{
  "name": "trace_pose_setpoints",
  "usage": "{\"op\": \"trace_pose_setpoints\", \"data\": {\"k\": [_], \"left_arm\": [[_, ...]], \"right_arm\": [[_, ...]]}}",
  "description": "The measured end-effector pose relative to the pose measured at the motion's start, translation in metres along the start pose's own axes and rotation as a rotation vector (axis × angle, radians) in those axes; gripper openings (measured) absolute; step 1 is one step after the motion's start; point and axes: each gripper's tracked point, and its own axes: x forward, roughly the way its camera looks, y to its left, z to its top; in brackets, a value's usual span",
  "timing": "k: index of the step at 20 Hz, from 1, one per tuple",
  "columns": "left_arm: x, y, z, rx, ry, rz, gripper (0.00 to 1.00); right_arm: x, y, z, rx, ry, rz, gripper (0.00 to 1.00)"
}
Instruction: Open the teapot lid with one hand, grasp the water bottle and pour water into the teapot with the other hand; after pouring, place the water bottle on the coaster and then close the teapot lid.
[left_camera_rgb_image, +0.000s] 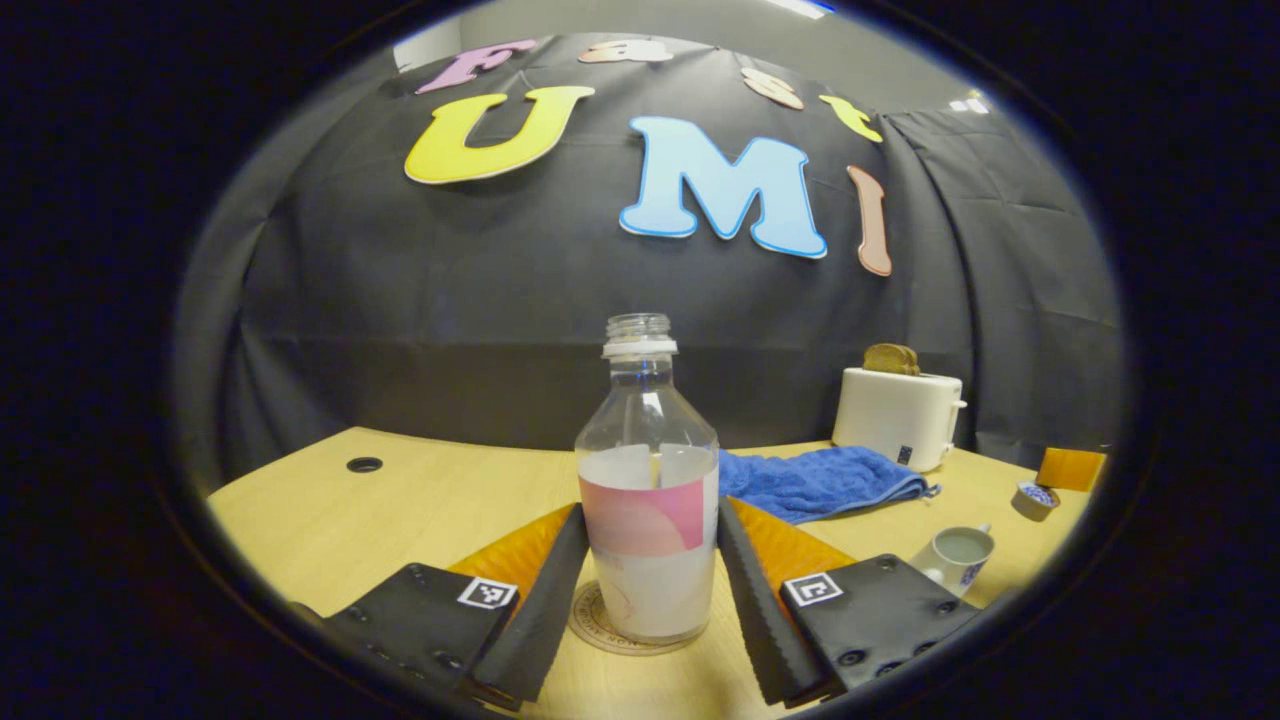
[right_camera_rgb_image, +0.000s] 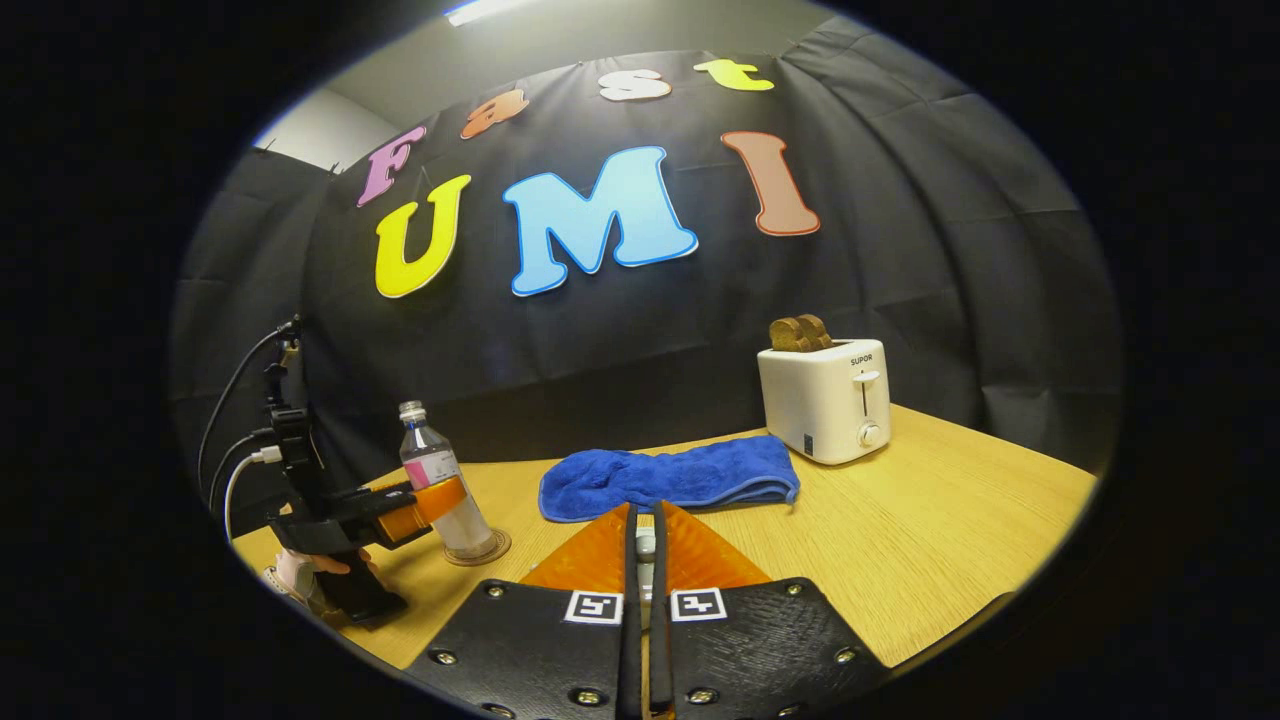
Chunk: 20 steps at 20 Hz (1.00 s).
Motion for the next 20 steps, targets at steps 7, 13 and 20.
{"op": "trace_pose_setpoints", "data": {"k": [7, 13, 20], "left_arm": [[-0.014, -0.003, -0.011, 0.011, 0.029, 0.03, 1.0], [-0.041, -0.009, -0.01, 0.064, 0.022, 0.025, 1.0], [-0.073, 0.005, -0.007, 0.022, 0.02, 0.048, 1.0]], "right_arm": [[0.003, 0.006, -0.002, -0.027, 0.003, 0.008, 0.03], [0.014, 0.021, -0.006, -0.074, 0.017, 0.026, 0.03], [0.03, 0.035, -0.02, -0.126, 0.061, 0.046, 0.03]]}}
